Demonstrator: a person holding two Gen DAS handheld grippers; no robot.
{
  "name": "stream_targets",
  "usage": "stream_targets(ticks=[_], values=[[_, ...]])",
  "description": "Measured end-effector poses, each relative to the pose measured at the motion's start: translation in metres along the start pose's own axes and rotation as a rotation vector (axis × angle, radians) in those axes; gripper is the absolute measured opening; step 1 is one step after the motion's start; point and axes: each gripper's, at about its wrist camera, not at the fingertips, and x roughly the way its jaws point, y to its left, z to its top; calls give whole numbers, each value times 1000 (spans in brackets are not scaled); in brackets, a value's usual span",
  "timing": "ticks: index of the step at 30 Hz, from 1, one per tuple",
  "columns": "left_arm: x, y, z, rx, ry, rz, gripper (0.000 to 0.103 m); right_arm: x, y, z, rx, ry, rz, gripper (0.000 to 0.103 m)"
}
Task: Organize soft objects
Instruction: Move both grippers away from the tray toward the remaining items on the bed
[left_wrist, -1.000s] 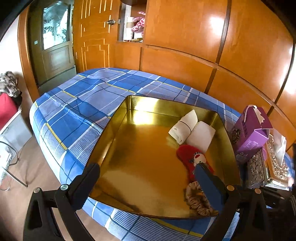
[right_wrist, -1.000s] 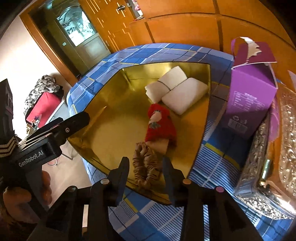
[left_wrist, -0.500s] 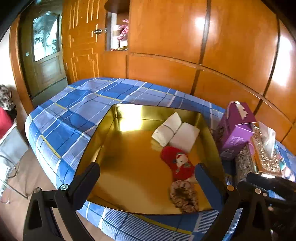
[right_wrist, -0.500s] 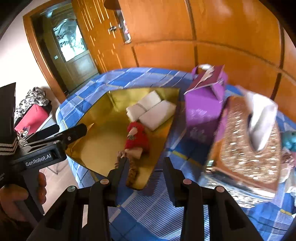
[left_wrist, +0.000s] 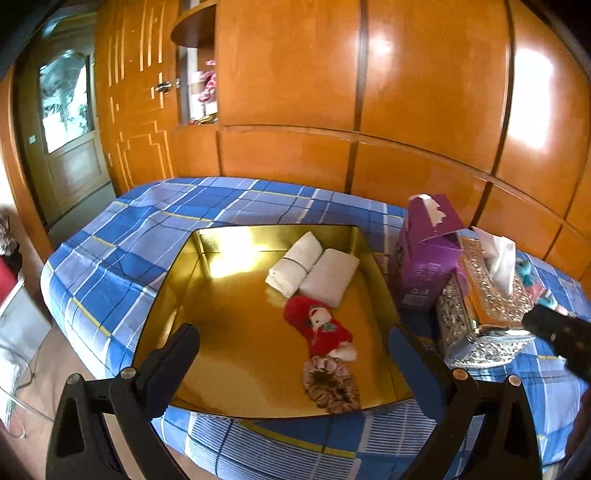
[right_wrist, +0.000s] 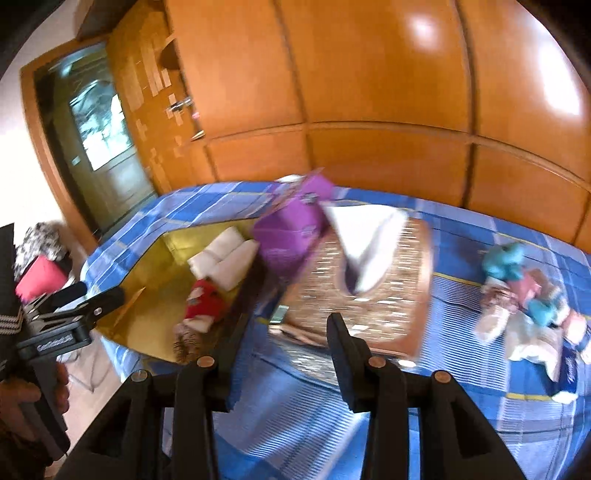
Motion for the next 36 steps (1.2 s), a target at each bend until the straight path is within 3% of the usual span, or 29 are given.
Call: stream_targets(ticks=[7,19,27,36], values=[[-7,-22,3,54,-9,-23,103,-23,-60,-13,131,-26,-105,40],[-20,-66,8,164,-32,-92,103,-57,-139,-55,273,10,-273,40],[-33,-101,10,237,-47,-151,103,-75,-174,-86,341,39,-358,40],[-39,-146,9,343,-54,-219,103,-80,-197,-107,414,48,-393,40]])
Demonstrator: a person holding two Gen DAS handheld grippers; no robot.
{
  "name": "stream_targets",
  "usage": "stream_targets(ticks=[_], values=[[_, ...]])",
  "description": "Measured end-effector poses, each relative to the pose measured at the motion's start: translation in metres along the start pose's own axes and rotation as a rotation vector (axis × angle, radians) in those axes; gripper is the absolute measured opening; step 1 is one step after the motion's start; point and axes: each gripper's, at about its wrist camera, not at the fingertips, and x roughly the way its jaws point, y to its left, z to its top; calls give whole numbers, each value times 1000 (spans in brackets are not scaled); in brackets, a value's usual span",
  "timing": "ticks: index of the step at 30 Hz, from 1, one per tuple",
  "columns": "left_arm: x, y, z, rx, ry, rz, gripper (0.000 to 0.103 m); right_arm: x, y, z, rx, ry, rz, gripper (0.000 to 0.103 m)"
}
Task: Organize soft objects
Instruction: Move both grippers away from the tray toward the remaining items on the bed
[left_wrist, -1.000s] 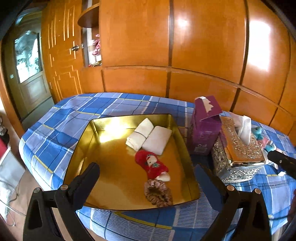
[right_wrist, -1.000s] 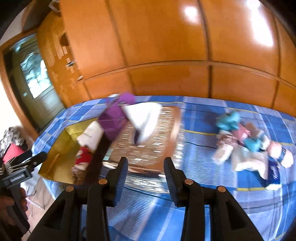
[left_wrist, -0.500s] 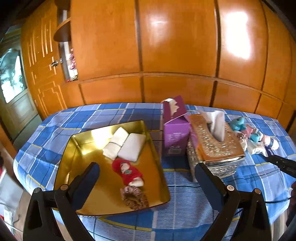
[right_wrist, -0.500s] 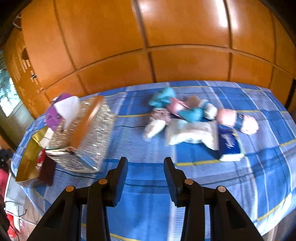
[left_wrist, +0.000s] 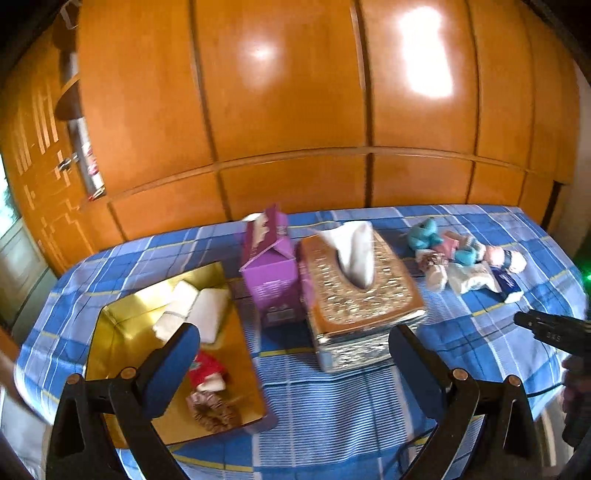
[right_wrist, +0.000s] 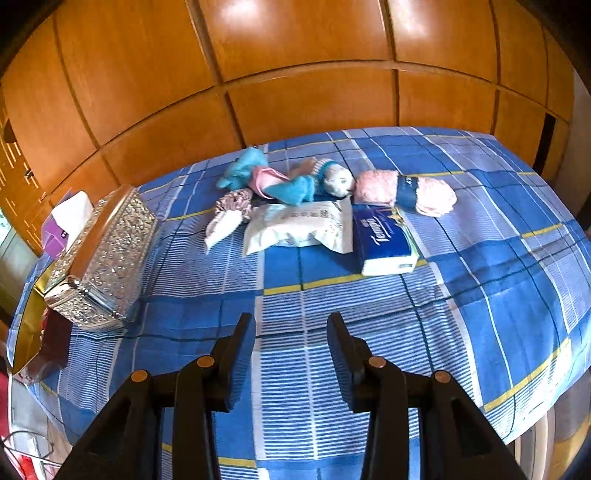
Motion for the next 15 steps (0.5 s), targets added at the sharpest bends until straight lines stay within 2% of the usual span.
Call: stream_targets(ticks=[4,9,12,15], values=[[0,-22,9,60,-14,-48,103,4,-5,-3,10,11,-8,40],[5,-51,29,103,-18,-170,103,7,-11,-4,31,20,-10,40],[16,-69,44,116,13,-235,103,7,-11,-4,28,18,-8,40],[34,-92,64,111,80,-313,103,7,-11,-4,27,19,-2,40]])
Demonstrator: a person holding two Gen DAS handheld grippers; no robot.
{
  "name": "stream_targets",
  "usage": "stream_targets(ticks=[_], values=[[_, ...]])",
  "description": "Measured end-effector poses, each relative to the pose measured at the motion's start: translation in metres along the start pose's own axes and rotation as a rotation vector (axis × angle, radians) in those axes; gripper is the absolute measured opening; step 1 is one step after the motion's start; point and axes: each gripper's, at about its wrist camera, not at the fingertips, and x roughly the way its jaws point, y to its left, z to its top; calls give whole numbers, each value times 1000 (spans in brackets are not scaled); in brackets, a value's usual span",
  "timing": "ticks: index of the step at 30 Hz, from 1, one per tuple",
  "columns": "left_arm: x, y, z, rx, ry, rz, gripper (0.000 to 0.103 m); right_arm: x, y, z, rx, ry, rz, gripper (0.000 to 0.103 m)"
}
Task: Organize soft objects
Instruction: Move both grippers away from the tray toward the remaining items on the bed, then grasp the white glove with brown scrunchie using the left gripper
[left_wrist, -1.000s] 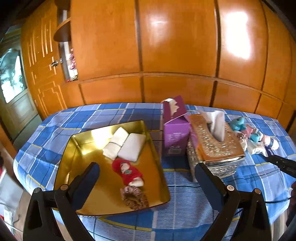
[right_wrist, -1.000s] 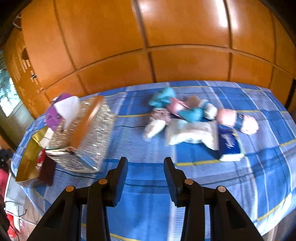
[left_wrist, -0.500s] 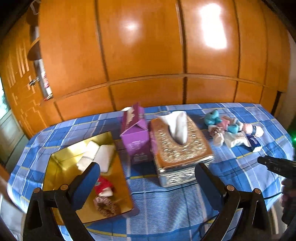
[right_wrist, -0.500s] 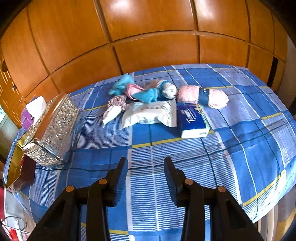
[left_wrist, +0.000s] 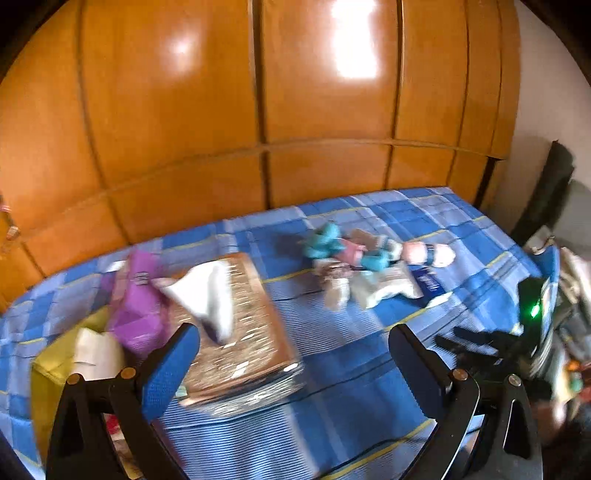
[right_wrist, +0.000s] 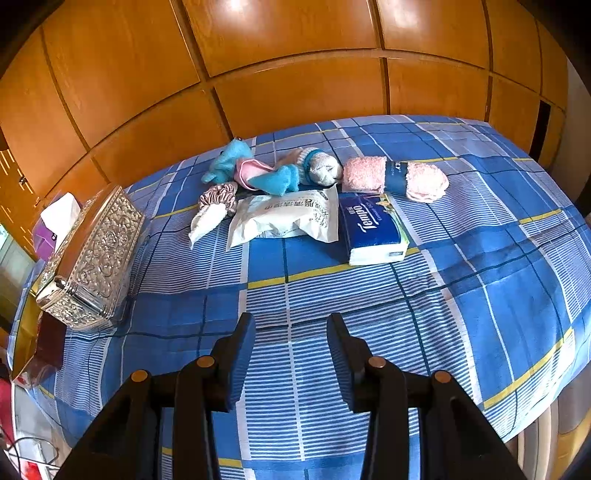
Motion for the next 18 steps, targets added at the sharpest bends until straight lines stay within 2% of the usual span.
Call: stream_targets(ticks=[3,6,8,10,14,18], values=[[23,-14,25,-11,50,-69,103,-1,0,0,-1,-1,7,40],[47,-26,48,-30,77,-97,102,-2,-1,1,4,-4,13,40],[72,-30,62,-81,126,-103,100,-3,-3,2,9,-7,13,40],[99,-33,74,-152,185,-151,100,-3,-6,2,23,-6,15,40],[151,-47,84,-125,255,-83,72,-3,-14,4,51,-6,23,40],[203,-50,79,-129,329,-27,68,-5,-21,7,79,-10,32,40]])
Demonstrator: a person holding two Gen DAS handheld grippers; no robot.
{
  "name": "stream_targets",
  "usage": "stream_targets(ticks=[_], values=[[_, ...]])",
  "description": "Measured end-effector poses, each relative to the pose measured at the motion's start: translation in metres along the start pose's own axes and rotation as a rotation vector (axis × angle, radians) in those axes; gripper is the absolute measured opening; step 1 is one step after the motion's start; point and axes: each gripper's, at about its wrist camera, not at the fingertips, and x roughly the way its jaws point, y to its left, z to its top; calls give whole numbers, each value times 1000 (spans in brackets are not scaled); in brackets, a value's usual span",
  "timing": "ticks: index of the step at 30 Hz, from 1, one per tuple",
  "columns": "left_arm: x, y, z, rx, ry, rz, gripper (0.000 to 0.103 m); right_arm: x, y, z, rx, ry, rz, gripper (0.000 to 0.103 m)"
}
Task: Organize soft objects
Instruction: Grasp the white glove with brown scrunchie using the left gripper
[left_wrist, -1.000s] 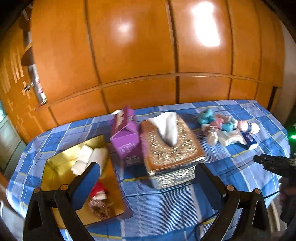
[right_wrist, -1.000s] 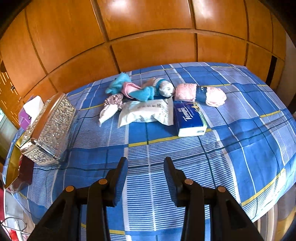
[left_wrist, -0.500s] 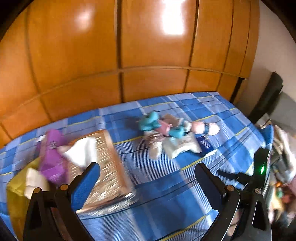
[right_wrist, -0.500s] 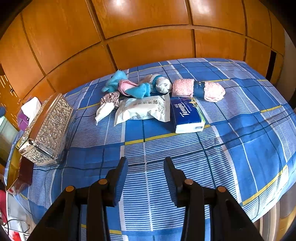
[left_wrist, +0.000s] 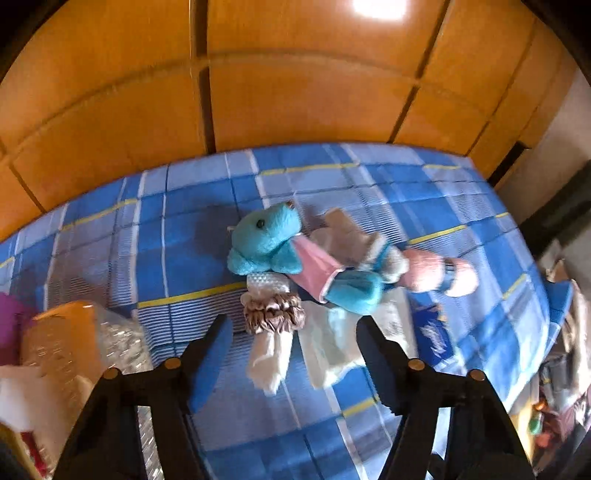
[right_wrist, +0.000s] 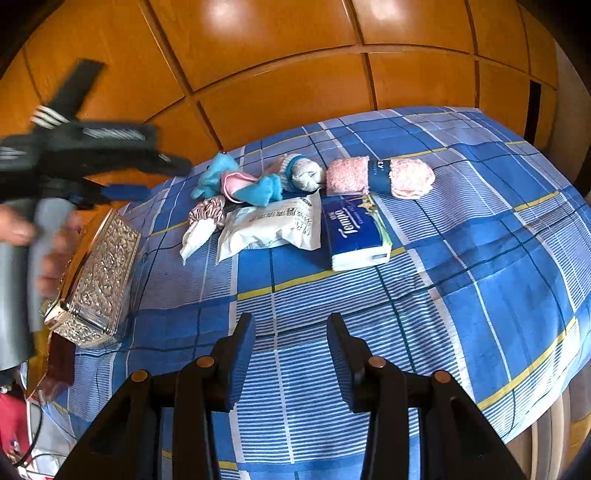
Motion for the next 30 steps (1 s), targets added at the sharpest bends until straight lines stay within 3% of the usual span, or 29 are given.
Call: stream_targets(ticks=[4,6,7,11,20,26,30], values=[[41,6,4,-28,79,31,64,1,-6,2,26,5,5,40],[60,11,3,-51,109,43,57,1,-9,3,34,6,6,40],[69,14,3,-65,124,46,49,1,-10,3,38,6,8,40],[86,21,-5,-87,140,29,39,4,-13,3,50,14,5,40],[62,16,-24,-47,121,68,36,12,-20,1,74,37,-7,40],[29,14,-7,-32,108,45,36,11,-18,1,68,37,-12,40],[4,20,16,-40,38,30,36,9,-15,2,58,32,-10,40]])
